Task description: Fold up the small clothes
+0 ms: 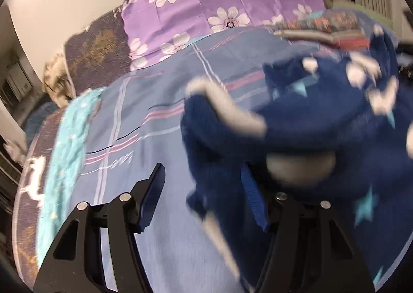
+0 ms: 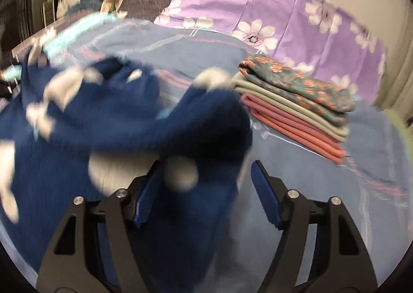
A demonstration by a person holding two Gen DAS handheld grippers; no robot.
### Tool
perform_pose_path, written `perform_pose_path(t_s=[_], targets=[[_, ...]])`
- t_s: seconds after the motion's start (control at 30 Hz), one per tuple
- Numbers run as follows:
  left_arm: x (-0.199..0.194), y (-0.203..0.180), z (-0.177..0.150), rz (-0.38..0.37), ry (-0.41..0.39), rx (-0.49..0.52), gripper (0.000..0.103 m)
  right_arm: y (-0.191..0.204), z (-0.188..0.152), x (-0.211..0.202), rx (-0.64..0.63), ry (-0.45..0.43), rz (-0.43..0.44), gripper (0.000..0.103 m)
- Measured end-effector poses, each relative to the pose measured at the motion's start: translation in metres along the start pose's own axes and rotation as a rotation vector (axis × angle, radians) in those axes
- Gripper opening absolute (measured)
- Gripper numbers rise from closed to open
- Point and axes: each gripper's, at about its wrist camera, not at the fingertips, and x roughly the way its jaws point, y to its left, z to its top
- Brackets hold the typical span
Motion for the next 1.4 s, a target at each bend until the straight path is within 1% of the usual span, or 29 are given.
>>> perform_pose_path(t_s=[0.03,0.1,0.17,0.2,0.23,0.27,0.3,0.33,0.4,0.47,0.53,0.6,0.67,0.77,0.8,0.83,0.87,0.9,0.93,0.97,1.0,1.03,1.07,1.1,1.17,1.23,1.3,1.33,1.4], targets=[[0.007,0.008,0.009,-0.047,0.002,-0.025,0.062,-0.008,0.005,0.004,0.034,-0.002,0.043,0.072],[0.016,0.016,0.019,-0.123,-0.006,-0.046,0.063,-0.026,0.015,0.015,0.100,0.010,0.158,0.079],[0.029,0.025,0.026,-0.201,-0.012,-0.083,0.062,-0.039,0.020,0.027,0.147,0.032,0.231,0.079],[0.037,0.028,0.028,-0.231,-0.010,-0.117,0.059,-0.046,0.022,0.035,0.185,0.041,0.272,0.076],[0.044,0.032,0.030,-0.264,-0.005,-0.155,0.022,-0.050,0.023,0.039,0.212,0.043,0.306,0.066],[0.054,0.038,0.032,-0.287,0.018,-0.222,0.008,-0.053,0.025,0.044,0.251,0.043,0.351,0.029],[0.059,0.042,0.032,-0.283,0.028,-0.277,0.008,-0.056,0.026,0.045,0.287,0.040,0.358,0.015],[0.061,0.046,0.033,-0.272,0.013,-0.322,0.008,-0.060,0.027,0.044,0.334,0.017,0.350,0.014],[0.064,0.044,0.034,-0.238,0.012,-0.336,0.008,-0.071,0.026,0.044,0.408,-0.018,0.326,0.014],[0.071,0.041,0.031,-0.232,0.040,-0.341,0.008,-0.077,0.022,0.051,0.445,0.000,0.301,0.014],[0.077,0.039,0.027,-0.226,0.069,-0.336,0.008,-0.075,0.019,0.059,0.448,0.035,0.303,0.014],[0.074,0.036,0.022,-0.220,0.061,-0.337,0.008,-0.072,0.017,0.057,0.439,0.031,0.293,0.014],[0.057,0.040,0.024,-0.212,0.011,-0.358,0.008,-0.072,0.021,0.046,0.445,-0.016,0.300,0.014],[0.017,0.046,0.034,-0.206,-0.108,-0.359,0.008,-0.078,0.032,0.008,0.471,-0.163,0.382,0.014],[0.009,0.046,0.037,-0.187,-0.123,-0.345,0.008,-0.078,0.039,0.001,0.463,-0.198,0.379,0.014],[0.006,0.045,0.040,-0.157,-0.124,-0.323,0.008,-0.077,0.043,-0.001,0.450,-0.199,0.357,0.014],[0.012,0.044,0.043,-0.115,-0.099,-0.299,0.009,-0.074,0.046,0.004,0.431,-0.176,0.323,0.016],[0.023,0.042,0.043,-0.092,-0.062,-0.288,0.009,-0.069,0.049,0.020,0.405,-0.110,0.275,0.018],[0.040,0.040,0.041,-0.076,-0.003,-0.274,0.011,-0.064,0.046,0.034,0.387,-0.045,0.236,0.020],[0.062,0.035,0.035,-0.061,0.075,-0.258,0.014,-0.060,0.042,0.051,0.374,0.024,0.193,0.025],[0.075,0.032,0.029,-0.055,0.117,-0.256,0.015,-0.055,0.034,0.067,0.368,0.096,0.139,0.028],[0.083,0.029,0.022,-0.059,0.146,-0.257,0.015,-0.054,0.026,0.073,0.376,0.122,0.127,0.029],[0.083,0.023,0.015,-0.070,0.143,-0.254,0.016,-0.056,0.019,0.068,0.399,0.098,0.139,0.029],[0.077,0.022,0.011,-0.063,0.127,-0.245,0.018,-0.059,0.014,0.061,0.415,0.081,0.144,0.032],[0.058,0.020,0.012,-0.027,0.091,-0.210,0.027,-0.068,0.004,0.041,0.447,0.050,0.150,0.040],[0.035,0.021,0.014,0.007,0.041,-0.195,0.030,-0.077,-0.008,0.015,0.459,0.024,0.145,0.041],[0.008,0.016,0.020,0.010,-0.016,-0.181,0.032,-0.083,-0.022,-0.006,0.443,0.012,0.129,0.040],[-0.007,0.010,0.027,-0.003,-0.050,-0.168,0.033,-0.084,-0.029,-0.013,0.435,0.012,0.114,0.037],[-0.031,-0.011,0.037,-0.056,-0.091,-0.130,0.035,-0.094,-0.042,-0.021,0.445,0.012,0.071,0.015]])
